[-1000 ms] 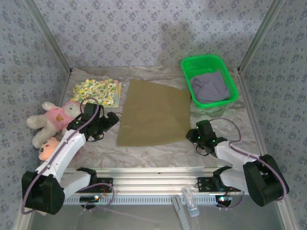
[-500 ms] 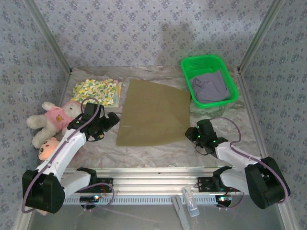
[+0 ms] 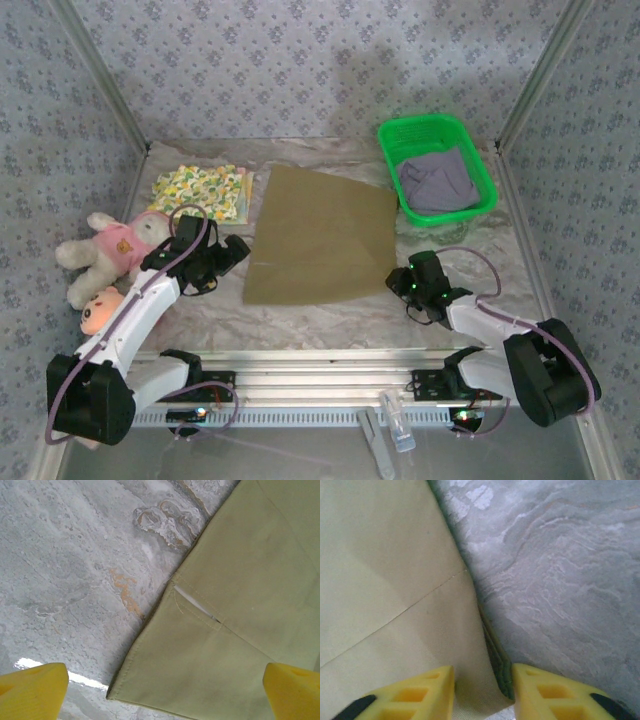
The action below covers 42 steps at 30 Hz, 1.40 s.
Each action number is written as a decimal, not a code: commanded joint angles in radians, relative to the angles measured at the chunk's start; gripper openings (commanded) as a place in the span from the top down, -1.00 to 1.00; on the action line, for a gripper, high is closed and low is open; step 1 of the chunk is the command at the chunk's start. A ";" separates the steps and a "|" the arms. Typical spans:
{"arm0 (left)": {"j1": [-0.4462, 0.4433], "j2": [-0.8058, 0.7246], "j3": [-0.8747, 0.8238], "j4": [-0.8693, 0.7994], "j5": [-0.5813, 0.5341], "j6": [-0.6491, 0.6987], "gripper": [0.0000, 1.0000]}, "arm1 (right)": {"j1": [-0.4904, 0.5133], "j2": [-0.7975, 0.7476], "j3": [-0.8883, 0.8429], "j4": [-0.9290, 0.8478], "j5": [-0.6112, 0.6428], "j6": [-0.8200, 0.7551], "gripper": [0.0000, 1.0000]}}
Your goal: Fold and stack the skirts
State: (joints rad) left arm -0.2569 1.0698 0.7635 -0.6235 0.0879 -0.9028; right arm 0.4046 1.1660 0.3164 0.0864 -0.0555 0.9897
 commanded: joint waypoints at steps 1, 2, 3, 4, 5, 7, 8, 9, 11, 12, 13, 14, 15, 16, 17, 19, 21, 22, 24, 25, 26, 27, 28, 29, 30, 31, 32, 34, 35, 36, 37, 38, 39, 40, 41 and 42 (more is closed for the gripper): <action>0.006 0.003 -0.016 0.002 0.024 -0.004 -1.00 | 0.003 -0.004 -0.008 -0.020 0.009 0.027 0.52; 0.007 0.003 -0.022 -0.002 0.032 -0.008 -0.99 | 0.003 -0.015 -0.006 -0.031 0.008 0.027 0.67; 0.007 0.002 -0.029 -0.003 0.040 -0.013 -1.00 | 0.003 -0.027 -0.006 -0.040 0.005 0.026 0.80; 0.007 0.001 -0.042 -0.004 0.052 -0.021 -1.00 | 0.002 -0.037 -0.006 -0.052 0.003 0.027 0.90; 0.005 0.001 -0.060 0.004 0.069 -0.028 -0.99 | 0.002 -0.048 -0.005 -0.065 0.003 0.029 0.99; 0.002 -0.002 -0.092 0.015 0.101 -0.044 -0.96 | 0.002 -0.062 -0.005 -0.082 -0.005 0.029 1.00; -0.003 -0.002 -0.111 0.018 0.113 -0.051 -0.90 | 0.003 -0.068 -0.007 -0.087 -0.008 0.032 1.00; -0.009 -0.004 -0.126 0.019 0.118 -0.058 -0.82 | 0.003 -0.072 -0.006 -0.094 -0.010 0.035 1.00; -0.025 -0.005 -0.160 0.035 0.133 -0.073 -0.66 | 0.003 -0.074 -0.008 -0.095 -0.013 0.036 1.00; -0.033 -0.003 -0.175 0.052 0.140 -0.079 -0.60 | 0.003 -0.074 -0.008 -0.093 -0.014 0.035 1.00; -0.041 0.003 -0.187 0.068 0.155 -0.084 -0.54 | 0.003 -0.072 -0.008 -0.091 -0.014 0.036 1.00; -0.050 0.015 -0.193 0.077 0.164 -0.087 -0.46 | 0.003 -0.071 -0.007 -0.091 -0.014 0.035 1.00; -0.059 0.026 -0.193 0.079 0.164 -0.087 -0.40 | 0.003 -0.071 -0.006 -0.090 -0.014 0.034 1.00; -0.070 0.039 -0.191 0.079 0.157 -0.084 -0.34 | 0.003 -0.071 -0.005 -0.087 -0.012 0.032 1.00; -0.079 0.051 -0.189 0.080 0.146 -0.081 -0.28 | 0.003 -0.071 -0.004 -0.087 -0.011 0.031 1.00; -0.086 0.077 -0.189 0.095 0.142 -0.076 -0.17 | 0.003 -0.071 -0.003 -0.086 -0.008 0.030 1.00; -0.092 0.096 -0.189 0.106 0.137 -0.073 -0.11 | 0.002 -0.071 -0.003 -0.084 -0.006 0.029 1.00; -0.094 0.106 -0.188 0.106 0.131 -0.073 -0.09 | 0.003 -0.071 -0.003 -0.083 -0.005 0.030 1.00; -0.098 0.122 -0.181 0.076 0.101 -0.082 -0.08 | 0.001 -0.071 -0.003 -0.082 -0.004 0.029 1.00; -0.100 0.128 -0.177 0.064 0.089 -0.086 -0.08 | 0.003 -0.072 -0.003 -0.080 -0.004 0.029 1.00; -0.104 0.132 -0.176 0.059 0.081 -0.089 -0.08 | 0.002 -0.072 -0.003 -0.080 -0.004 0.029 1.00; -0.108 0.135 -0.177 0.065 0.083 -0.092 -0.08 | 0.002 -0.073 -0.003 -0.081 -0.005 0.029 1.00; -0.112 0.137 -0.180 0.073 0.089 -0.095 -0.07 | 0.002 -0.074 -0.003 -0.082 -0.004 0.028 1.00; -0.117 0.142 -0.182 0.085 0.099 -0.098 -0.07 | 0.001 -0.074 -0.002 -0.082 -0.003 0.027 1.00; -0.121 0.146 -0.184 0.098 0.107 -0.104 -0.04 | 0.002 -0.074 -0.001 -0.083 -0.002 0.027 1.00; -0.126 0.149 -0.185 0.105 0.114 -0.109 -0.01 | 0.002 -0.074 -0.001 -0.085 -0.002 0.027 1.00; -0.131 0.156 -0.184 0.114 0.119 -0.115 0.02 | 0.002 -0.075 -0.001 -0.086 -0.001 0.024 1.00; -0.139 0.163 -0.187 0.126 0.120 -0.123 0.06 | 0.002 -0.075 0.000 -0.086 -0.002 0.024 1.00; -0.142 0.170 -0.187 0.135 0.124 -0.125 0.08 | 0.001 -0.075 -0.002 -0.086 -0.002 0.024 1.00; -0.142 0.180 -0.186 0.140 0.129 -0.125 0.09 | 0.000 -0.075 0.001 -0.086 -0.001 0.023 1.00; -0.143 0.190 -0.183 0.140 0.131 -0.125 0.11 | 0.000 -0.075 0.001 -0.087 -0.001 0.021 1.00; -0.144 0.201 -0.179 0.136 0.130 -0.123 0.13 | -0.001 -0.077 0.000 -0.088 -0.001 0.021 1.00; -0.145 0.211 -0.176 0.128 0.126 -0.122 0.16 | 0.000 -0.078 0.001 -0.089 -0.002 0.022 1.00; -0.145 0.216 -0.173 0.123 0.119 -0.122 0.19 | 0.000 -0.080 0.001 -0.091 0.000 0.020 1.00; -0.145 0.219 -0.171 0.119 0.116 -0.122 0.24 | 0.000 -0.081 0.001 -0.093 0.000 0.020 1.00; -0.145 0.222 -0.171 0.120 0.116 -0.125 0.30 | 0.000 -0.083 0.001 -0.096 0.002 0.020 1.00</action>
State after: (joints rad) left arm -0.3950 1.2831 0.5716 -0.4969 0.2005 -1.0164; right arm 0.4046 1.1000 0.3122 0.0273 -0.0677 1.0130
